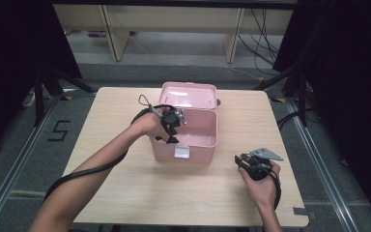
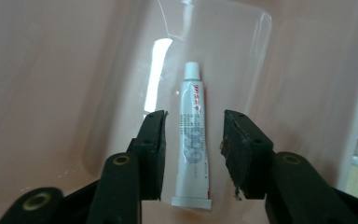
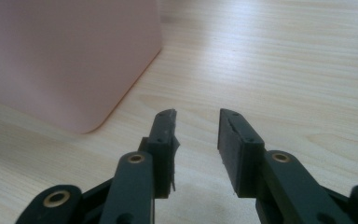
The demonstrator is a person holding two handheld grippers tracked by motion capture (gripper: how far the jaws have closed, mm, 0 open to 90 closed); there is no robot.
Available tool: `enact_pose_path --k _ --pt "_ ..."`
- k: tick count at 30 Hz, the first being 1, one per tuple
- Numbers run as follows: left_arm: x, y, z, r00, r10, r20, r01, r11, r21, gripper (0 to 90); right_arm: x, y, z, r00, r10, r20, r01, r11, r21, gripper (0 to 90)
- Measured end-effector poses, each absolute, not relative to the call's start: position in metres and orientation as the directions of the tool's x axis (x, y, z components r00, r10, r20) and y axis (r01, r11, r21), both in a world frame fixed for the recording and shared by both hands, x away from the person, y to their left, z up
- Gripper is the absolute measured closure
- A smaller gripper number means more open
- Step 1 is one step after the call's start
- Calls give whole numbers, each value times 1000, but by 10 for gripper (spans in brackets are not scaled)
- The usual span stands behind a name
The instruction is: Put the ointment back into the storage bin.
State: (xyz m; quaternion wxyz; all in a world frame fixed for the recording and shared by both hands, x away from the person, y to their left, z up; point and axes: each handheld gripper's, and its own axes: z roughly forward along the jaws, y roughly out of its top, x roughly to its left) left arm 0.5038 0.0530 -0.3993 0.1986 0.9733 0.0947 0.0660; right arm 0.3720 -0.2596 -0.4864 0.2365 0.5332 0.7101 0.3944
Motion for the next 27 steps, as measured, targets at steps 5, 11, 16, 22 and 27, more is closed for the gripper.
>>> enact_pose_path --k 5,11,16,22,27 --pt "504 58 -387 953 283 110 206 -868 451 516 374 -261 -486 -332 941 61 556 143 819 672" --pt "499 63 -379 935 348 74 264 -818 511 491 374 -261 -483 -328 941 79 567 129 813 667" --pt "497 67 -374 931 358 68 266 -795 546 469 376 -260 -480 -312 944 109 579 98 810 662" --pt "498 73 -371 910 412 41 305 -736 604 454 385 -262 -476 -340 934 110 560 107 821 654" --pt "498 73 -369 903 429 27 324 -720 614 444 389 -262 -469 -330 940 90 555 116 824 651"
